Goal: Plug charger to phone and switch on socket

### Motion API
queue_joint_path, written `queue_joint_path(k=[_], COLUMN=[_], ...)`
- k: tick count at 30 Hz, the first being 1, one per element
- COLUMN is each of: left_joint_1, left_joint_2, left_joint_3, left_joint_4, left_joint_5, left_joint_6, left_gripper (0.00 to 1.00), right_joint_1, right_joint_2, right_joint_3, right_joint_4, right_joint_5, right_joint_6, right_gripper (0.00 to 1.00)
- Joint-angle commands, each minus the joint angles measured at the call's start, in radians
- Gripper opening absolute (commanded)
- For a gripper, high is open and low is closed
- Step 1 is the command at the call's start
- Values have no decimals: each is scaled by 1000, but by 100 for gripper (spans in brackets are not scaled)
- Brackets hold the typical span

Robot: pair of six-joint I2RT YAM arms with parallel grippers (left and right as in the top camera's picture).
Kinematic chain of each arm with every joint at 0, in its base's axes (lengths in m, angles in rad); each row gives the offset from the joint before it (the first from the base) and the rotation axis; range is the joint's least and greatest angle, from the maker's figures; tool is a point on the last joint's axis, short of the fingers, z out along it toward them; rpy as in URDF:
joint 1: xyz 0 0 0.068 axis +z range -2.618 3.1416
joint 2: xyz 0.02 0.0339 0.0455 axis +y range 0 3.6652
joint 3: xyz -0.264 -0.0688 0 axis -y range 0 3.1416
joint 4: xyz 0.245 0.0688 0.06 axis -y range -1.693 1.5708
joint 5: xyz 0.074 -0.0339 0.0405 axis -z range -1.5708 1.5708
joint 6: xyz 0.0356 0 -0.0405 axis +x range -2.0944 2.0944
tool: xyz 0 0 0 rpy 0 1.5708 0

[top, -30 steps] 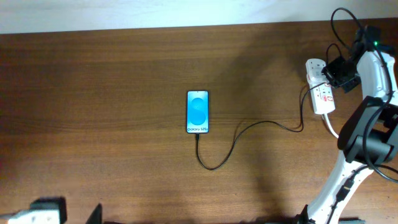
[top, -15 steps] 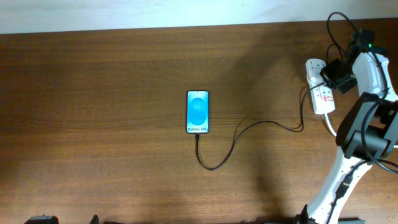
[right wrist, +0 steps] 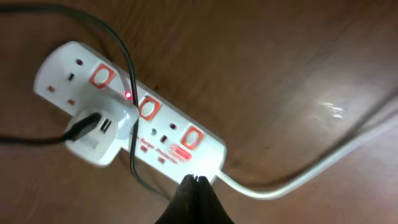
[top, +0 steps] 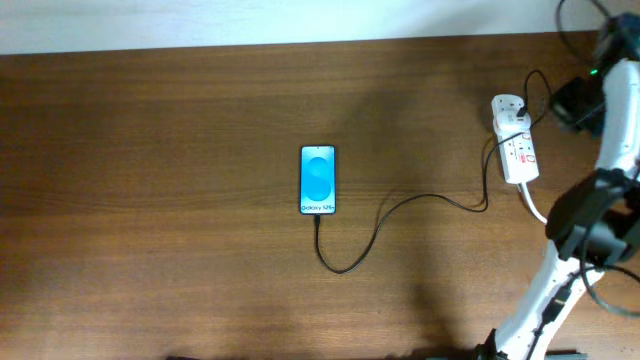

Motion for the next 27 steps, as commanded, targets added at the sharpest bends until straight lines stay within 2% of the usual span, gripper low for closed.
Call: queue_joint_path(k=[1, 5, 8, 12, 16, 19, 24, 27], left_joint_1=[44, 44, 44, 44, 44, 45, 95, 121], left_joint_2=[-101, -162, -173, -173, -190, -293, -304, -309], left_joint_3=[2, 2, 2, 2, 1, -3, 126, 136], left_joint_4=[0, 0, 0, 0, 0, 0, 0, 0], left_joint_5=[-11, -11, -11, -11, -11, -11, -11, -11], left_joint_6=[-6, -6, -6, -6, -6, -6, -6, -6], left_gripper=[99, 99, 100, 99, 99, 99, 99, 99], right_joint_1=[1, 2, 2, 2, 2, 2, 4, 4], right_joint_2=[-119, -291, -493, -751, -909, -975, -1065, -1174], right_joint_3=[43, 43, 43, 43, 43, 43, 22, -118], right_joint_4=[-27, -29, 20, 174, 331, 417, 348, 322], right_joint_5=[27, 16, 3, -84, -194, -199, -211, -211], right_joint_6=[-3, -3, 1, 1, 1, 0, -4, -3], right_gripper=[4, 4, 4, 5, 15, 17, 20, 20])
